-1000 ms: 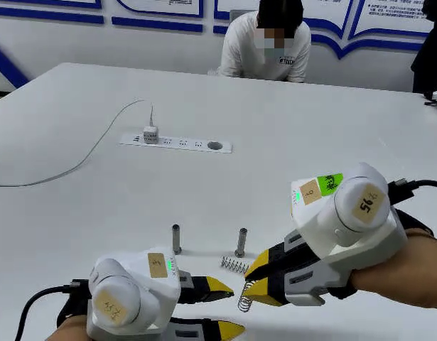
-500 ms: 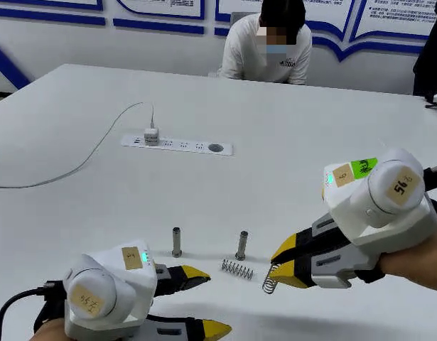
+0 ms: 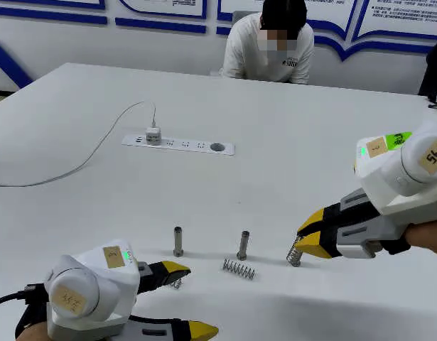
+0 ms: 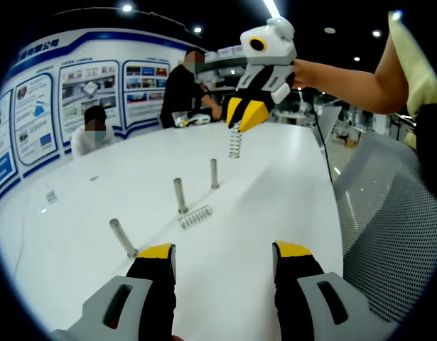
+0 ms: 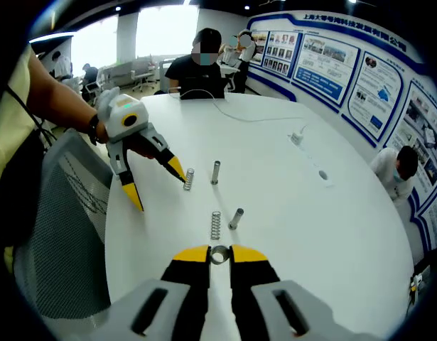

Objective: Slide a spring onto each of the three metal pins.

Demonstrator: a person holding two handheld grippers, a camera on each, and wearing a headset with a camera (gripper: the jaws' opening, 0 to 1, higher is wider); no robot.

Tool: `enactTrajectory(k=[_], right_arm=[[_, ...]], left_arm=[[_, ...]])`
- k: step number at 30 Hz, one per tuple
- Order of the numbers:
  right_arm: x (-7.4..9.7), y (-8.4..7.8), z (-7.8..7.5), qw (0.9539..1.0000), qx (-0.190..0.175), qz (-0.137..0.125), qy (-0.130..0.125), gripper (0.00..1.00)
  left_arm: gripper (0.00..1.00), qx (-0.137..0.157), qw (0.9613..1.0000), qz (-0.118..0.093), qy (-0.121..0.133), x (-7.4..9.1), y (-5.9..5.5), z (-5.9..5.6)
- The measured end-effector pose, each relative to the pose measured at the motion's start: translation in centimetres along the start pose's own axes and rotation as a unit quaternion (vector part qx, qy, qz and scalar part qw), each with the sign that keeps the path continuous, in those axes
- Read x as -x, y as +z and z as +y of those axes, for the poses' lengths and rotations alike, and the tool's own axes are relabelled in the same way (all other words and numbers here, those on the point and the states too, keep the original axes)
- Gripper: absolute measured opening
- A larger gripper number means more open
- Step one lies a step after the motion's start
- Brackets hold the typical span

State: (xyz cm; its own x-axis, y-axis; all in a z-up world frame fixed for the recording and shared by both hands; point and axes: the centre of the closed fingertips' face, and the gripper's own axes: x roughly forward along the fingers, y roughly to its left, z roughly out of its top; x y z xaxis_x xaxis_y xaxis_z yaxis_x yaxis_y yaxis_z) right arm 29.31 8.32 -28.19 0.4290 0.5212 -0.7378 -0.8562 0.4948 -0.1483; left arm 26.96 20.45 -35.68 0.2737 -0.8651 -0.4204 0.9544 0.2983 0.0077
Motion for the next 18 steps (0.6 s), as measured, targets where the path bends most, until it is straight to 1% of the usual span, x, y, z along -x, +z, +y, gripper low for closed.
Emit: enactTrajectory(k=[6,12,14,18], right_arm=[[0.5,-0.1,-1.6,0.9998,-0.006,0.004,-0.016,0.11],[0.5,-0.5,-3.4,0.9992,-0.019,0.012,-0.034,0.11],[0.3,-0.8,-4.1,0.9987,-0.022,0.02,-0.043,0.11],[0.0,-1.1,-4.5,0.9984,-0.028,0.022,-0.044,0.11]], left_arm=[[0.57,0.005,0.9999,0.001,0.009,0.5,-0.3,0.6],[0.57,0.007,0.9999,0.003,0.012,0.6,-0.6,0.8],[0.57,0.007,0.9999,0.004,0.013,0.6,-0.6,0.8],[0.57,0.009,0.9999,0.003,0.014,0.6,-0.6,0.7]])
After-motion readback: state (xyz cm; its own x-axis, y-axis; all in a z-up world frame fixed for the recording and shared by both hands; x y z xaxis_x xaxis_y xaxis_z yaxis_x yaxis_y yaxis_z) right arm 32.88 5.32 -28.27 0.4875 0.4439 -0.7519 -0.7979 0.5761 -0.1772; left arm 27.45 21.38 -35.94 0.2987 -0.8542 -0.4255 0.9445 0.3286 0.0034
